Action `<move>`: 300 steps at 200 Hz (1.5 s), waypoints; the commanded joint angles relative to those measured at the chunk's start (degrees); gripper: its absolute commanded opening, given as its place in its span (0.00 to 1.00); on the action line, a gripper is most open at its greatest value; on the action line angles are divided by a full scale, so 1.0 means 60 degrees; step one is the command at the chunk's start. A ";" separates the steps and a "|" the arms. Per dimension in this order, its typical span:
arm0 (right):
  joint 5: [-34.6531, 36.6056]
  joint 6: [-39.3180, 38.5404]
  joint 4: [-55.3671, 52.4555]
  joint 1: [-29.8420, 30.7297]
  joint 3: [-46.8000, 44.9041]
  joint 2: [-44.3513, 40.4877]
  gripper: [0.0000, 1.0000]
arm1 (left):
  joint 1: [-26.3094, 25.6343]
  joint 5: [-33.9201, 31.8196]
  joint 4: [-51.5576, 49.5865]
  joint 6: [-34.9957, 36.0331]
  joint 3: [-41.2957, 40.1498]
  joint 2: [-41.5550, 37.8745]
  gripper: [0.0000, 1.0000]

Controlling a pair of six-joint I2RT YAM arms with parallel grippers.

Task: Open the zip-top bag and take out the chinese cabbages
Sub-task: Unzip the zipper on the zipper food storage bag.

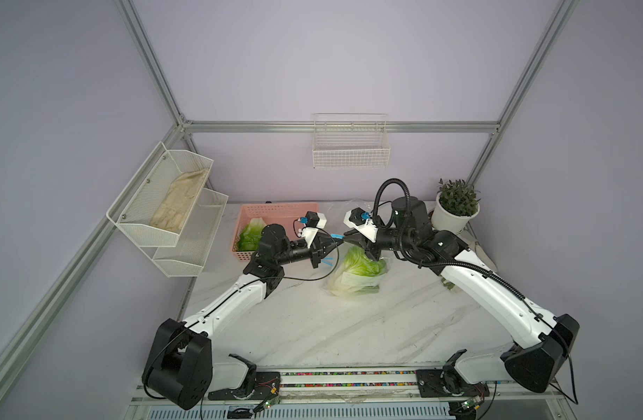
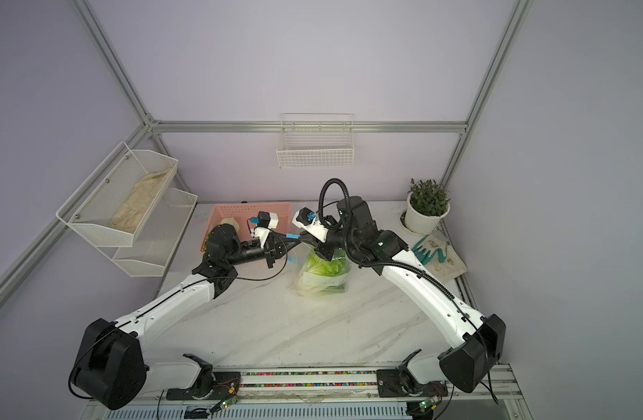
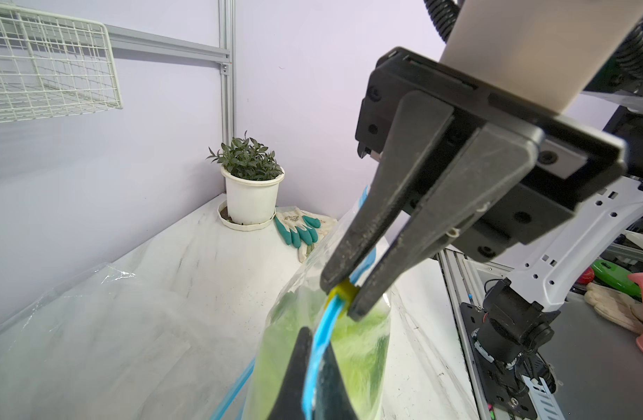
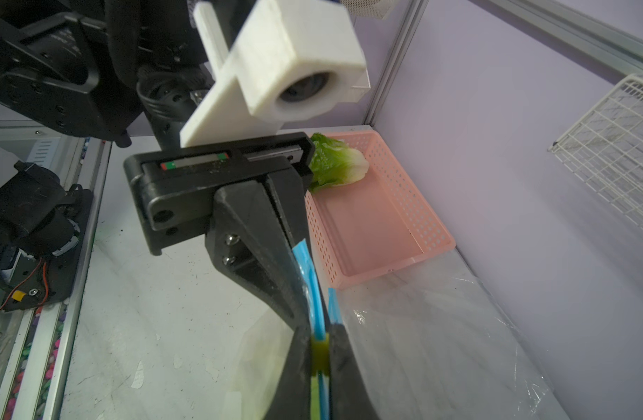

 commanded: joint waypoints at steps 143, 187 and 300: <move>0.0306 0.0158 -0.0387 -0.1379 -0.0782 -0.1003 0.09 | 0.2043 -0.1432 0.0576 -0.0469 -0.0905 -0.1549 0.00; 0.0389 0.0173 -0.0379 -0.1672 -0.0957 -0.1238 0.09 | 0.2445 -0.1769 0.0642 -0.0685 -0.0962 -0.1594 0.00; 0.0593 0.0360 -0.0422 -0.2251 -0.1549 -0.2105 0.10 | 0.2962 -0.1938 0.1027 -0.1205 -0.0867 -0.1346 0.00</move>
